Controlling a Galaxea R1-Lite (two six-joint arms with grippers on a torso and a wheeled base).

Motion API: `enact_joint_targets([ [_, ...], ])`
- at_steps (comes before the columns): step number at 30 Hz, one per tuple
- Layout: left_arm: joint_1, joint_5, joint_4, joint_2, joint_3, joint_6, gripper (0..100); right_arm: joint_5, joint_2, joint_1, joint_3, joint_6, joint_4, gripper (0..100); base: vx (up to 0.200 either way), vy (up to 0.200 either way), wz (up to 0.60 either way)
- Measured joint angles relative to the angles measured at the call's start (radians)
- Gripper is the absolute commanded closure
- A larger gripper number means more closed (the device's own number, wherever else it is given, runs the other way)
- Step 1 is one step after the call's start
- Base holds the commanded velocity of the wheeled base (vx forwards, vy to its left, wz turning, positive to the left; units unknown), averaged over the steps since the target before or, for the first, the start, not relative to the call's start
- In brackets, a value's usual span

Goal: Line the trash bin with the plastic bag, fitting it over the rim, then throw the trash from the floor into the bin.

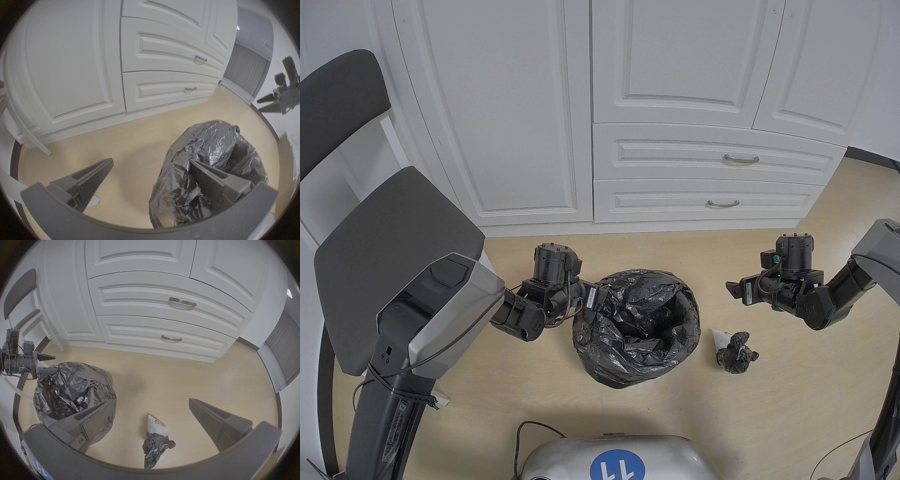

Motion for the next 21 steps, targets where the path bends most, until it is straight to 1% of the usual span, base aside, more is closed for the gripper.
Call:
enact_joint_targets([
  [7, 0.008, -0.006, -0.019, -0.047, 0.032, -0.069, 0, 0.000, 0.002, -0.002, -0.002, 0.000, -0.001, 0, 0.000, 0.000, 0.00],
  [21, 0.065, -0.013, -0.017, -0.082, 0.005, -0.079, 0, 0.000, 0.011, -0.006, -0.008, 0.000, -0.001, 0, 0.000, 0.000, 0.00],
])
